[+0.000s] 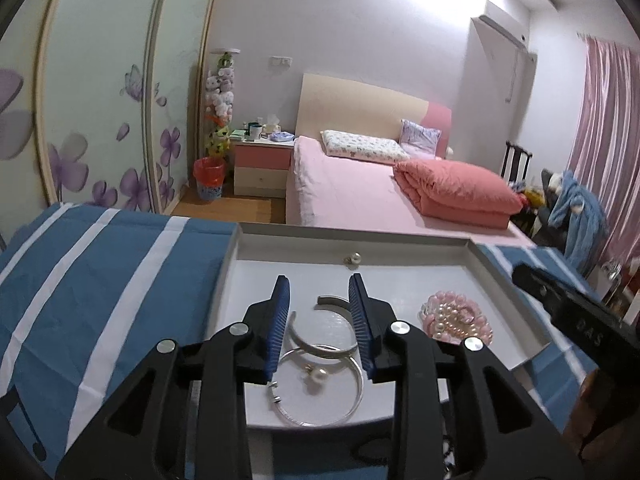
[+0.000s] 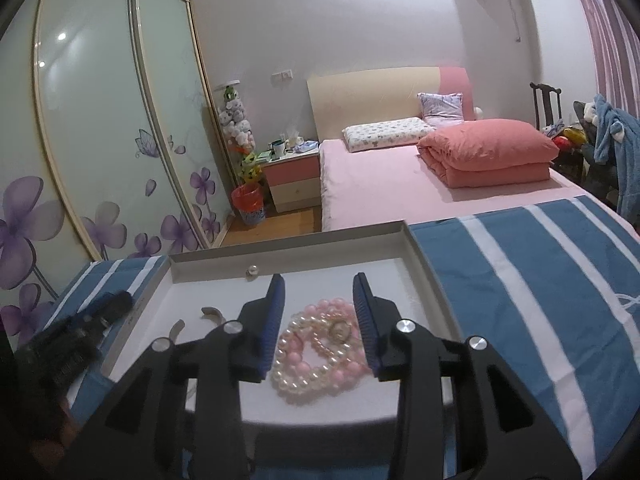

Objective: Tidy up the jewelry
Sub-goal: 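Lower the ring and earring into the tray and open both grippers, then grasp the black bead bracelet with the right gripper while the left approaches the dark red beads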

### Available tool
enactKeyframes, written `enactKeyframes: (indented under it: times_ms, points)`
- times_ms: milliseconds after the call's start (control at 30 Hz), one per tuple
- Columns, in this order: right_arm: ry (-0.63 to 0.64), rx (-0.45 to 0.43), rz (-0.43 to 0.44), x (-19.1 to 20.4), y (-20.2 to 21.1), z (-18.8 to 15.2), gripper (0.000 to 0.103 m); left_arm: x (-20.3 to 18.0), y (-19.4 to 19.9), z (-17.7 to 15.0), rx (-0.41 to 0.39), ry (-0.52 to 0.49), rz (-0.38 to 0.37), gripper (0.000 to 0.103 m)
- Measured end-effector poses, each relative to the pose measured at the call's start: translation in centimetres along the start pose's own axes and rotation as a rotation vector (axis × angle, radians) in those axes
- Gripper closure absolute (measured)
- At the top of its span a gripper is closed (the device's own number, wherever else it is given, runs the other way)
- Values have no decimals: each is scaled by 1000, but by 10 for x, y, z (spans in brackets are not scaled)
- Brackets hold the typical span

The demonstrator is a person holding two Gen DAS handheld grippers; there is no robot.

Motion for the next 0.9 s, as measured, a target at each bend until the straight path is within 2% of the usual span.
enactKeyframes:
  times_ms: [133,300,667,900]
  points:
    - [11,11,2,-5,18,-3,67,17,18,7,-14,27,8,71]
    - [41,76,35,3,39,-25,67,28,42,3,-12,14,24,71]
    - [134,318,214,49,88,-116,67,40,75,-37,71,-3,33,67]
    - [244,390,232,69,106,-149,67,36,80,-56,113,-14,28,64]
Point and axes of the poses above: each gripper's, at about its wrist camera, not at the fingertips, and y roughly against the way its jaws point, x to its left, z to its top, the point moved 10 cm from there along -y, roughly the way its jaws point, and after that the axes turned 8 degrees about -x, right-handed, at the moved point
